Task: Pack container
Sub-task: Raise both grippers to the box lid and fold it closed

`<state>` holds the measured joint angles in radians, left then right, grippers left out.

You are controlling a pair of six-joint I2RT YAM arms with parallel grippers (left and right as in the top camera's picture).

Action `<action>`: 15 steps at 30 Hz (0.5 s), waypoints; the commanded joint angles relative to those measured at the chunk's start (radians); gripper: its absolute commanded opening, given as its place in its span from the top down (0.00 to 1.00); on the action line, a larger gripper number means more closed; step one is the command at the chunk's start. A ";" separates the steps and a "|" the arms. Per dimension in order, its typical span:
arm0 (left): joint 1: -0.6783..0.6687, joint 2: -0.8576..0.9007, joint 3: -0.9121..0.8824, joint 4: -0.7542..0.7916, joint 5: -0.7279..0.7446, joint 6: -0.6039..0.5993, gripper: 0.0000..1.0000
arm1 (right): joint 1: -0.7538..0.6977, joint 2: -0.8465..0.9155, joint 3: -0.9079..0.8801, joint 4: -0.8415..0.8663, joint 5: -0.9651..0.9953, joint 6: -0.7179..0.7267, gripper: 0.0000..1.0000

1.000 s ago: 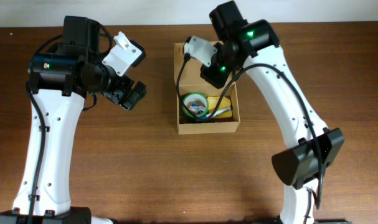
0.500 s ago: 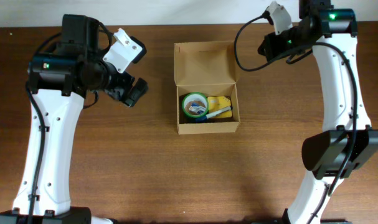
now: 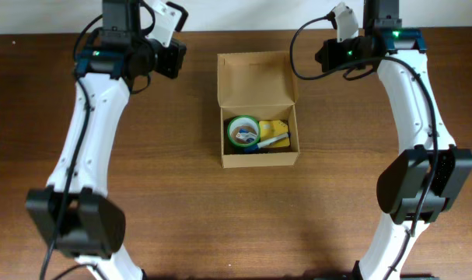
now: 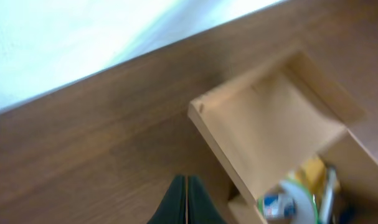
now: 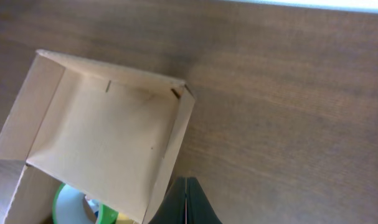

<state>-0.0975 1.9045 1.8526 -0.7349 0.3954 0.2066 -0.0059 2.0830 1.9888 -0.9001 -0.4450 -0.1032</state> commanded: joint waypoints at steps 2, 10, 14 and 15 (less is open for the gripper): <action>0.023 0.142 0.013 0.077 0.023 -0.241 0.98 | -0.002 0.008 -0.070 0.086 -0.011 0.080 0.96; 0.021 0.429 0.014 0.296 0.276 -0.563 0.98 | -0.002 0.175 -0.084 0.181 -0.056 0.203 0.96; 0.012 0.463 0.014 0.336 0.327 -0.616 0.98 | -0.002 0.238 -0.084 0.187 -0.152 0.225 0.96; 0.003 0.463 0.014 0.346 0.329 -0.633 0.98 | -0.001 0.245 -0.084 0.190 -0.187 0.225 0.96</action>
<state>-0.0807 2.3611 1.8526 -0.4065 0.6716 -0.3725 -0.0059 2.3093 1.9118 -0.7166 -0.5465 0.1097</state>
